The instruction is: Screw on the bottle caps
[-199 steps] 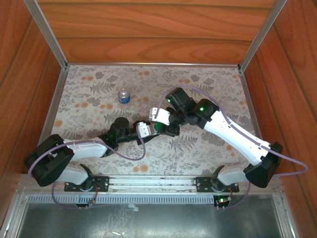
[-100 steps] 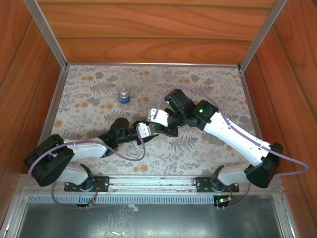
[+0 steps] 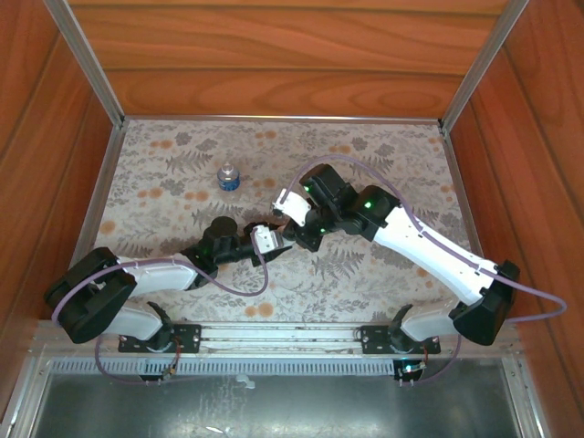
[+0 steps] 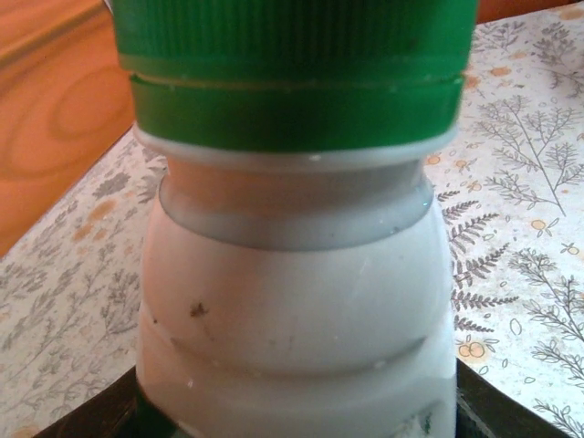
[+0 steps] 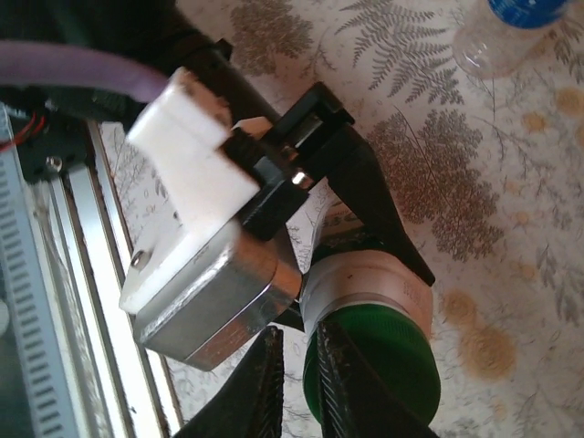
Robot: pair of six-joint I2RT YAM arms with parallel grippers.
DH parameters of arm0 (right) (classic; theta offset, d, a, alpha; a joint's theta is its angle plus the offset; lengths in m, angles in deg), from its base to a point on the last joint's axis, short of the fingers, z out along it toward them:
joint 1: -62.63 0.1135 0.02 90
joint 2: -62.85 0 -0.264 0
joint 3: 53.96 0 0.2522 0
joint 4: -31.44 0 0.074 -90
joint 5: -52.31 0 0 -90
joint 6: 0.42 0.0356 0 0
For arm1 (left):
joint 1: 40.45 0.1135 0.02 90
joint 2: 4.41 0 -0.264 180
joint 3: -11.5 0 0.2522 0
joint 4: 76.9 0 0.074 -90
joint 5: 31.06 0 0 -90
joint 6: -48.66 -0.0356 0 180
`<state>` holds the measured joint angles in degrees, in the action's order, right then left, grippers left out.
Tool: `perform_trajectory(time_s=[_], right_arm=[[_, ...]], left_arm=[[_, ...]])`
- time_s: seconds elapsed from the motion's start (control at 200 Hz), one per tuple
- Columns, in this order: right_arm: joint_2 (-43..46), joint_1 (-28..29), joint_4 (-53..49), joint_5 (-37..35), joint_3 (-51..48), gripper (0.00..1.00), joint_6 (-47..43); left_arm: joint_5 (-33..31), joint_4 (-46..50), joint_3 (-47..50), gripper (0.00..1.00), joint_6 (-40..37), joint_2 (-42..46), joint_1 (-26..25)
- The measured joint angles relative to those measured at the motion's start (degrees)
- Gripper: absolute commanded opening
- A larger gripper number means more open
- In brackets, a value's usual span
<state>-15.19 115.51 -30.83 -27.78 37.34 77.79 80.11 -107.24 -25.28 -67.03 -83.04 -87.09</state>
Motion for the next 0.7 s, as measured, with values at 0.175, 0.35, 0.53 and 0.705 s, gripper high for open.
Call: perform_trajectory(time_s=[0.175,0.35,0.53,0.705], right_arm=[[0.0,0.0,2.3,-1.3,-0.2,0.22,11.9],[0.3,0.0,1.8,-5.0,-0.1,0.55,19.3],[5.7,0.0,3.8,-6.8,-3.9,0.64,13.7],[10.7,0.0,3.9,-5.3,-7.0,0.68,-0.8]], left_arm=[[-0.9,0.0,0.0,0.52,0.0,0.0,0.0],[-1.4,0.0,0.0,0.52,0.0,0.0,0.0],[-1.3,0.0,0.1,0.52,0.0,0.0,0.0],[-0.4,0.0,0.1,0.52,0.0,0.0,0.0]])
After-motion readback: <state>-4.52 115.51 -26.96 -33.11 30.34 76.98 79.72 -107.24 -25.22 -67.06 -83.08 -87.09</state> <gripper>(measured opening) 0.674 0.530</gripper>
